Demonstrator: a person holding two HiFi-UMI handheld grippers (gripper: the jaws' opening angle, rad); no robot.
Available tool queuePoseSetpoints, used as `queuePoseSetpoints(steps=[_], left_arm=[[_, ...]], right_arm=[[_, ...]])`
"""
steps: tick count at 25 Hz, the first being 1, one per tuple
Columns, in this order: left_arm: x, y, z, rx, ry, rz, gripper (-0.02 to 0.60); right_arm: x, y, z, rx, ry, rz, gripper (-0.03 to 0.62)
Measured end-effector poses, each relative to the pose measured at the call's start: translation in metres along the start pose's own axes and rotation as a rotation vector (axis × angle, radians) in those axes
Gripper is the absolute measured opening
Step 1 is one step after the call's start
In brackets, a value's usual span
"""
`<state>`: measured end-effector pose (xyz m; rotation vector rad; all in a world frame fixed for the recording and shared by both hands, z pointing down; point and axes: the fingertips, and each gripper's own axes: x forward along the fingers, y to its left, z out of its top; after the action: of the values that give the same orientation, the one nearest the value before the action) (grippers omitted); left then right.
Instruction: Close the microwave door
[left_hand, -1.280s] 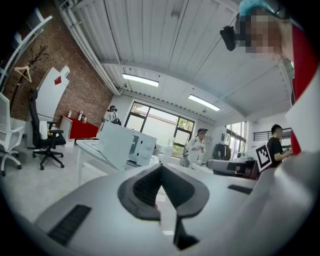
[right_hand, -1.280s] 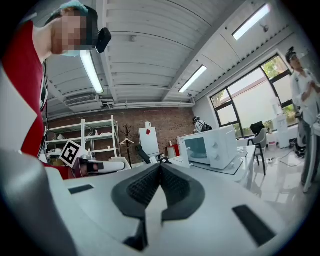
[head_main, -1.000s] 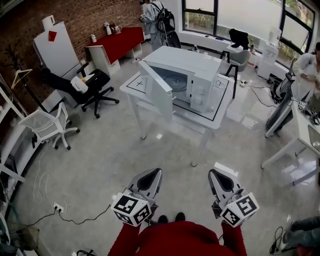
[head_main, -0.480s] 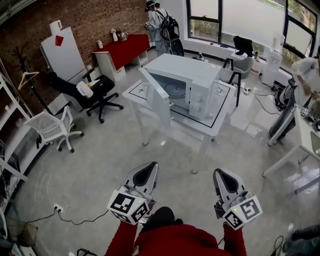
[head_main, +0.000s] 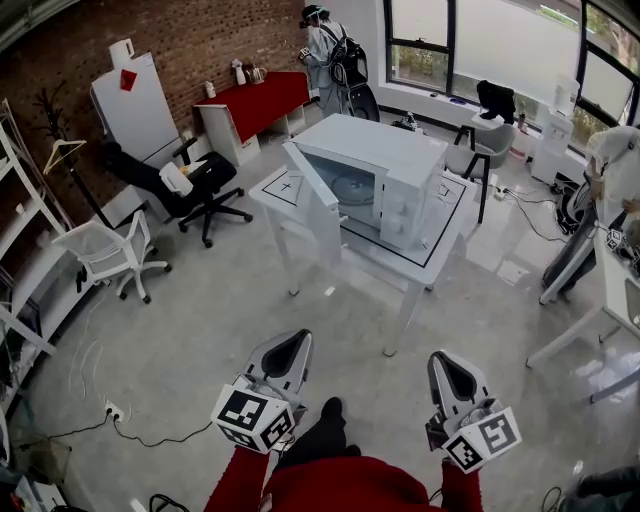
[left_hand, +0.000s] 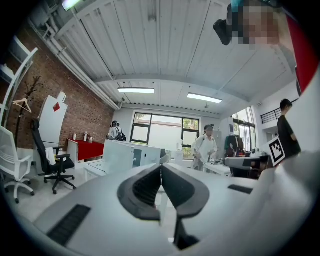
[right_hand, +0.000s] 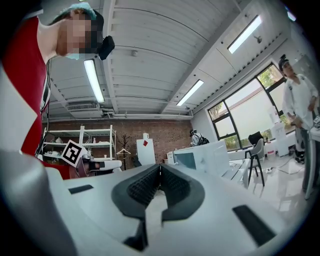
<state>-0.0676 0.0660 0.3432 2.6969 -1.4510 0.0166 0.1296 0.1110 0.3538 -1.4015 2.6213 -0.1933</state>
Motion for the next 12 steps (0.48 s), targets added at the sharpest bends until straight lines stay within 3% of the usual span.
queuePoseSetpoints(steps=[9,12], left_arm=[[0.027,0.026,-0.003,-0.013,0.014,0.024,0.015],[0.042,0.039,-0.006,-0.008,0.025,0.041,0.070]], right_arm=[[0.027,-0.014,-0.002,0.005,0.022,0.000,0.015],[0.040,-0.021,-0.005,0.009,0.035,0.003,0.015]])
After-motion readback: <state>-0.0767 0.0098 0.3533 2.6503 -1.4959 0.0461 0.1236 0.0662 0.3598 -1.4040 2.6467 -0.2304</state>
